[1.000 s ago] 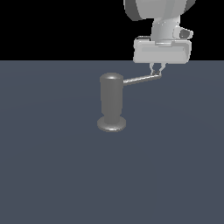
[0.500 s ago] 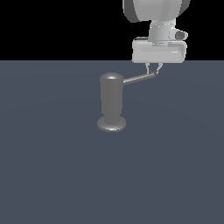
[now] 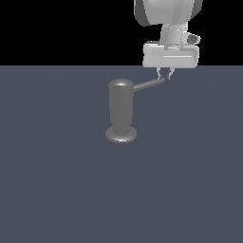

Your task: Turn on the faucet by rotating a designated handle.

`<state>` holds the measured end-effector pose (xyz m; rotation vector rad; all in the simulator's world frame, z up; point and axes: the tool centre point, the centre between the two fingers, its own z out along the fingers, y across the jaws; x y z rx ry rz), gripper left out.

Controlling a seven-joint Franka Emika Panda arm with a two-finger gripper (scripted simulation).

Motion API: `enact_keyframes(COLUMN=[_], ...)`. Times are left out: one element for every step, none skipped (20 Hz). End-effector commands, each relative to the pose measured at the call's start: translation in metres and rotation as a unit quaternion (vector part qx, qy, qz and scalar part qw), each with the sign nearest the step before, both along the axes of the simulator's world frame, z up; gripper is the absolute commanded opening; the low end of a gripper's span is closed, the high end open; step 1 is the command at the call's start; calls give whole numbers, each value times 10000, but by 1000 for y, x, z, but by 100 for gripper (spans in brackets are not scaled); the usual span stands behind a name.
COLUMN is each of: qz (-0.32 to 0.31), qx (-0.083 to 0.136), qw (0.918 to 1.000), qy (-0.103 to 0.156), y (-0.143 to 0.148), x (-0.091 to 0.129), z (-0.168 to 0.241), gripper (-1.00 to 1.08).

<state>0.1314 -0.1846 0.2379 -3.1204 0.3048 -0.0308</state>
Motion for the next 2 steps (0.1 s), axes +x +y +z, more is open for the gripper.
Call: enact_keyframes(qz=[-108, -108], qx=[-21, -21], qw=[9999, 9999], qy=[97, 97], y=[-15, -15], x=[0, 0], z=[-18, -18], gripper=[-100, -100])
